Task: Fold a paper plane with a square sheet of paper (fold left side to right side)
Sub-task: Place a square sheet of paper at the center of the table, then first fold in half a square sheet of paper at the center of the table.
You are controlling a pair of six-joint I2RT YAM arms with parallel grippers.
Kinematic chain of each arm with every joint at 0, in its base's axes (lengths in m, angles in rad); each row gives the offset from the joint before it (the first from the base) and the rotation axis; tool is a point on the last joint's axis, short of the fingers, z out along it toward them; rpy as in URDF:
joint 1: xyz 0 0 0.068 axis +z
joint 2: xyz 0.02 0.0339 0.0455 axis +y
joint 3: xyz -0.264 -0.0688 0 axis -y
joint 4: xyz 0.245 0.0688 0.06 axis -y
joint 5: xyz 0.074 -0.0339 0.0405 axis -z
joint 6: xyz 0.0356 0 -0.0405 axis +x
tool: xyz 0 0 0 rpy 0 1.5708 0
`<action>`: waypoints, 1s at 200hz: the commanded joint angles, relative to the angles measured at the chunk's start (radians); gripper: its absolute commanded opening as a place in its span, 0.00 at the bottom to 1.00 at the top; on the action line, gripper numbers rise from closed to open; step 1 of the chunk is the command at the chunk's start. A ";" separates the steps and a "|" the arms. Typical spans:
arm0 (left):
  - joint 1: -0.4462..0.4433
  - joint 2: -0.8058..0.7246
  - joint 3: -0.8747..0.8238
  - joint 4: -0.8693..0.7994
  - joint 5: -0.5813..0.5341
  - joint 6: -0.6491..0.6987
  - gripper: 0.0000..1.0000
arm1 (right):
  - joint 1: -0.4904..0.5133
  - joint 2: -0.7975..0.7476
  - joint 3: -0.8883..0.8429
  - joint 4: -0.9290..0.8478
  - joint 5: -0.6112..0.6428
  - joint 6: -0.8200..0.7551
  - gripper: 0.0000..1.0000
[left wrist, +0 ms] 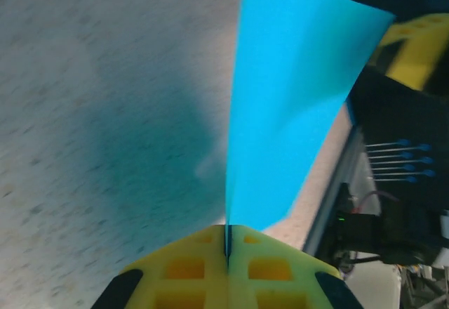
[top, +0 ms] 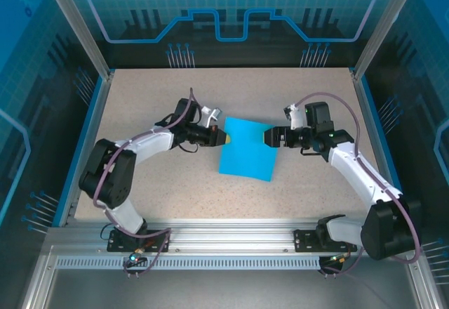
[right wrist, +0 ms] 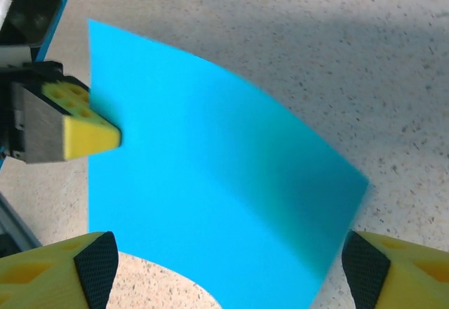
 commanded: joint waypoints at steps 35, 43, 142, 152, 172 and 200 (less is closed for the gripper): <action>0.000 0.107 0.124 -0.317 -0.250 0.066 0.00 | 0.086 0.123 -0.077 0.167 0.022 0.139 0.73; 0.001 0.110 0.127 -0.328 -0.260 0.066 0.00 | 0.103 0.153 -0.069 0.172 0.021 0.144 0.67; 0.025 0.101 0.146 -0.391 -0.306 0.072 0.00 | 0.173 0.516 0.107 0.166 0.064 0.222 0.19; 0.025 0.099 0.149 -0.393 -0.303 0.072 0.00 | 0.176 0.542 0.121 0.150 0.074 0.225 0.18; 0.025 0.094 0.152 -0.393 -0.289 0.068 0.00 | 0.182 0.585 0.137 0.111 0.096 0.228 0.18; 0.025 0.089 0.157 -0.382 -0.250 0.050 0.06 | 0.188 0.622 0.135 0.086 0.107 0.228 0.18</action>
